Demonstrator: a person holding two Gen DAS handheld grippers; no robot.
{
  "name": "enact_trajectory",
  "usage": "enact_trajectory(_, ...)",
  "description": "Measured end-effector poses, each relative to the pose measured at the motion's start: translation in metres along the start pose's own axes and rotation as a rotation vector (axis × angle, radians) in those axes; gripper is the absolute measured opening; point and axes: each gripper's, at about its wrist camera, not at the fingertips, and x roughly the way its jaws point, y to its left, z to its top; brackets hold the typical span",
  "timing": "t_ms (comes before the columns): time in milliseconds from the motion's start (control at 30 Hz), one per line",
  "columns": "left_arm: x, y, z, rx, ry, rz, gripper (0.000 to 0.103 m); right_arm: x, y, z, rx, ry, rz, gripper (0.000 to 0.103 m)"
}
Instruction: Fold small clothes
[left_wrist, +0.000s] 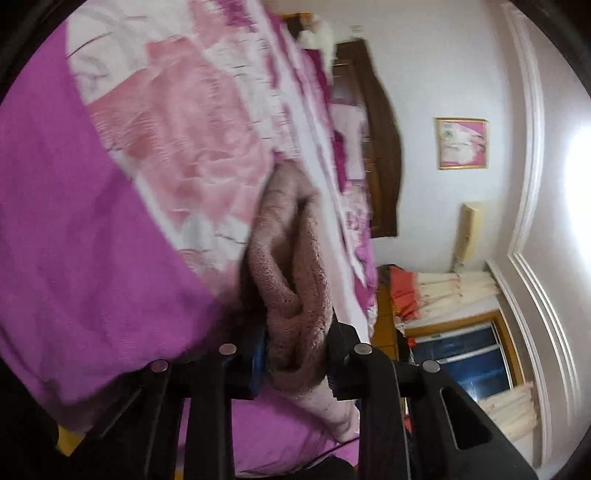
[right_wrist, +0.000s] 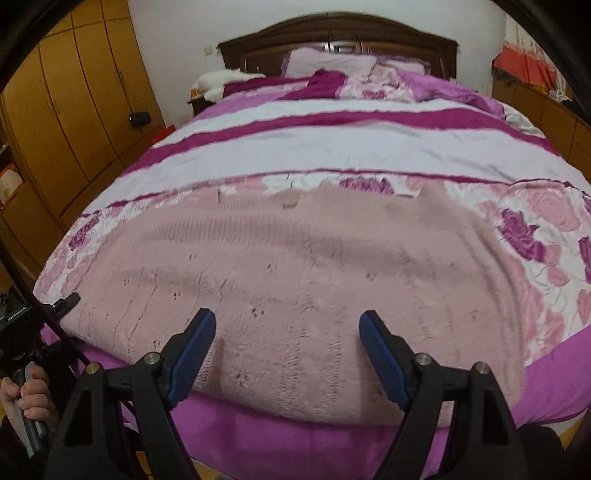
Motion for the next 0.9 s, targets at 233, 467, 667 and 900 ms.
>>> enact_trajectory(233,0.013,-0.007,-0.006,0.108,-0.063,0.187,0.002,0.043,0.08,0.045,-0.092,0.199,0.276,0.083)
enact_trajectory(467,0.008,0.003,-0.001,0.111,0.016,0.151,0.001,0.094,0.203,0.084,-0.305,0.333,0.288,0.083)
enact_trajectory(667,0.003,0.003,-0.001,0.146,0.029,0.164,0.001,0.129,0.258,0.086,-0.377,0.411,0.208,0.083)
enact_trajectory(900,-0.004,0.006,0.002,0.107,0.03,0.148,0.001,0.156,0.305,0.07,-0.557,0.468,-0.014,0.083)
